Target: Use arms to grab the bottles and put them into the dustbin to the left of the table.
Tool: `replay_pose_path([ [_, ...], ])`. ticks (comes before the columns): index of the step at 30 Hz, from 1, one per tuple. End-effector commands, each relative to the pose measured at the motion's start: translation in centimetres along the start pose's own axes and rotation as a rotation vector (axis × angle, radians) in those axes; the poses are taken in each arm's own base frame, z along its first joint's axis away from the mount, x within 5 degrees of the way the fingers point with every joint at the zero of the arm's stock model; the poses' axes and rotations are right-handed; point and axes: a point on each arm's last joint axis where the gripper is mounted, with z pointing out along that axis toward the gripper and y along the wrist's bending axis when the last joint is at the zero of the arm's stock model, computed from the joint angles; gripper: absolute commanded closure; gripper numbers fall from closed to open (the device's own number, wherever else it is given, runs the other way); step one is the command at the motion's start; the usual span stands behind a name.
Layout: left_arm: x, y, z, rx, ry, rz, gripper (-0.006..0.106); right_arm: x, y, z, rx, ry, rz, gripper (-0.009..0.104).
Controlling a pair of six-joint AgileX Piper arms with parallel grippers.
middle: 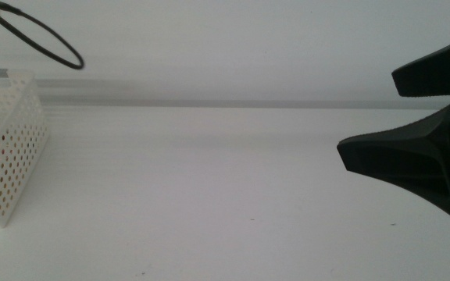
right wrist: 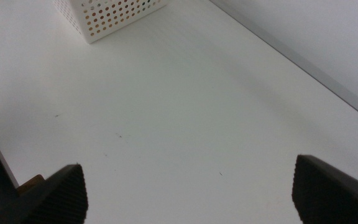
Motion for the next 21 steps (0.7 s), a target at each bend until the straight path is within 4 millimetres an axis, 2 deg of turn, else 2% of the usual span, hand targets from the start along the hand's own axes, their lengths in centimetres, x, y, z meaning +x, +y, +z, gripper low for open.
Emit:
replay_pose_path([
  [1,0.3,1.3,-0.2,-0.018,0.069,-0.003,0.101,-0.2,0.0,-0.3,0.004,-0.014,-0.008,0.007],
  [6,-0.2,2.8,2.6,-0.006,0.118,0.030,0.101,-0.2,0.0,-0.3,0.004,-0.014,-0.008,0.007],
  [15,0.4,4.5,8.2,0.068,0.212,0.012,0.101,-0.2,0.0,-0.3,0.004,-0.014,-0.008,0.007],
  [21,0.6,5.0,9.8,0.092,0.214,-0.013,0.101,-0.2,0.0,-0.3,0.004,-0.014,-0.008,0.007],
])
